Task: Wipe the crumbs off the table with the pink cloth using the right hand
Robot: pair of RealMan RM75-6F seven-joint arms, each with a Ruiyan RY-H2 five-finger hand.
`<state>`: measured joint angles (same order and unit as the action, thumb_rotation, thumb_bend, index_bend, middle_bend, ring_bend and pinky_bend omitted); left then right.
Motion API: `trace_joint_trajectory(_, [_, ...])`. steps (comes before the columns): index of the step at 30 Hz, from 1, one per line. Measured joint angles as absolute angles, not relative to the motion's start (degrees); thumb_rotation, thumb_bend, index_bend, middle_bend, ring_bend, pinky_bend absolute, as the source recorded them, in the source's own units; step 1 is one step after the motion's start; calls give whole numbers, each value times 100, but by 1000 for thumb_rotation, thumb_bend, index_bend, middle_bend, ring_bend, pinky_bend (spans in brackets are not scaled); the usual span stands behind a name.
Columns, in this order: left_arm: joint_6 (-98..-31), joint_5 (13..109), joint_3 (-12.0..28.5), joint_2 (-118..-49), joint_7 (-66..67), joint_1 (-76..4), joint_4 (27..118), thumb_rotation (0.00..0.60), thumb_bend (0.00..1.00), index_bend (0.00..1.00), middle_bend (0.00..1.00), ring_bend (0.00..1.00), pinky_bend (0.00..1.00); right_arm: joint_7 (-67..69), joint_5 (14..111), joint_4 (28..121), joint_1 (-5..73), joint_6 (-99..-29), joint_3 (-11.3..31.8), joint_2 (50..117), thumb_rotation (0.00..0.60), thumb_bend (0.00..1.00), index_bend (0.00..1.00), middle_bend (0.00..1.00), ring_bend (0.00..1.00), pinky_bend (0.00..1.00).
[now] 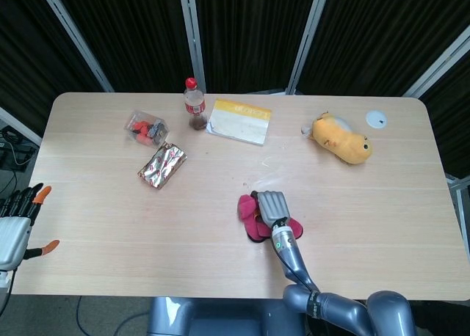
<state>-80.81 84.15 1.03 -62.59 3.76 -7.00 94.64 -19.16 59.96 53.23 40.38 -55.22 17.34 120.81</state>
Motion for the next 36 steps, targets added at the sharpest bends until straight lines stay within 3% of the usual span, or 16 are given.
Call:
trace_joint_trajectory(11, [-7974, 8315, 117, -6249, 387, -728, 9537, 600, 0, 0, 0, 0, 0, -1294, 6075, 4028, 4870, -5066, 2363, 12402, 600, 601, 730, 604, 494, 688])
trace_joint_trajectory(24, [-7909, 8227, 119, -6240, 443, -734, 9587, 600, 0, 0, 0, 0, 0, -774, 6026, 2826, 5547, -4612, 2664, 12793, 600, 601, 730, 604, 494, 688])
trace_joint_trajectory(36, [-7904, 8148, 163, -6281, 519, -746, 9578, 600, 0, 0, 0, 0, 0, -469, 6189, 3215, 5394, -4612, 2481, 12768, 600, 600, 731, 604, 494, 688])
